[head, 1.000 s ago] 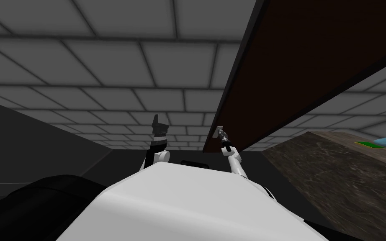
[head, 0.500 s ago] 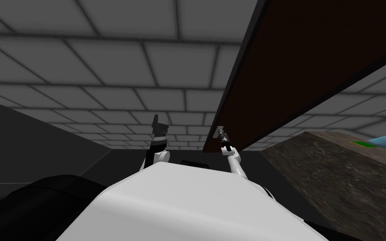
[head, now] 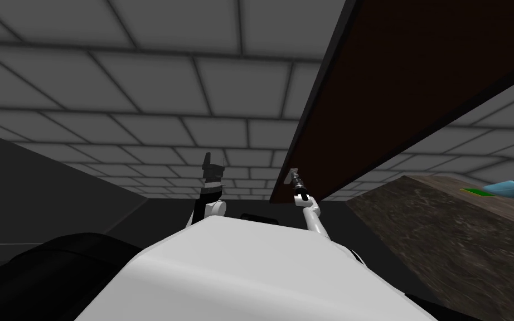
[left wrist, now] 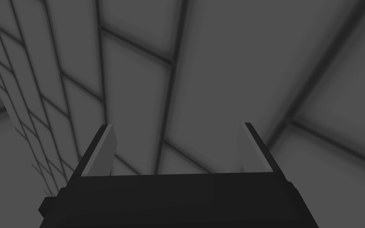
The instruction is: Pull the door open
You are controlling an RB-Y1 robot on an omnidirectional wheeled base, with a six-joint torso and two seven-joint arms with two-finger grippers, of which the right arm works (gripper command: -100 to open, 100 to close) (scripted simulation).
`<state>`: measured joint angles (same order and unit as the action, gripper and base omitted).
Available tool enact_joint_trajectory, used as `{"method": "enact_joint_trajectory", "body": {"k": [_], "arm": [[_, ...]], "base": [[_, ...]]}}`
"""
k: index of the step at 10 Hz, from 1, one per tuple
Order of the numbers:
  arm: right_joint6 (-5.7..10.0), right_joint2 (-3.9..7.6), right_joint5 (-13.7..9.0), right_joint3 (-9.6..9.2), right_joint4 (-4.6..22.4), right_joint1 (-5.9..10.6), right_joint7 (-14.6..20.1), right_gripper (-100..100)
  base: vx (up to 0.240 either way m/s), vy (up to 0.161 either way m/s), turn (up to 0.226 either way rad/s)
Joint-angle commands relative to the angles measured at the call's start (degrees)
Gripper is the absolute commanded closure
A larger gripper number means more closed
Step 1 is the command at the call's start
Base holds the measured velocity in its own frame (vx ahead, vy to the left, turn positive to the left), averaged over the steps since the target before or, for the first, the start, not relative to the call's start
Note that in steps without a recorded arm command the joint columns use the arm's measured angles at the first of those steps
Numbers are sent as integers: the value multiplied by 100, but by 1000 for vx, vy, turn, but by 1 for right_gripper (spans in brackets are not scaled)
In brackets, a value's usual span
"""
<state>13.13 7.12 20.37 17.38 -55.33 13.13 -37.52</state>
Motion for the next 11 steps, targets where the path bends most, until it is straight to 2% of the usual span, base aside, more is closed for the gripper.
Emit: {"method": "enact_joint_trajectory", "body": {"k": [1, 2, 3, 5, 11], "arm": [[-12, 127, -187, 250, 115, 54, -56, 100], [-12, 127, -187, 250, 115, 54, -56, 100], [-209, 129, -425, 230, 112, 53, -11, 100], [-258, 129, -639, 230, 112, 53, -11, 100], [-258, 129, -639, 230, 112, 53, -11, 100]], "base": [[-11, 5, -17], [3, -2, 19], [4, -3, 12], [-9, 4, -49], [-4, 0, -1]]}}
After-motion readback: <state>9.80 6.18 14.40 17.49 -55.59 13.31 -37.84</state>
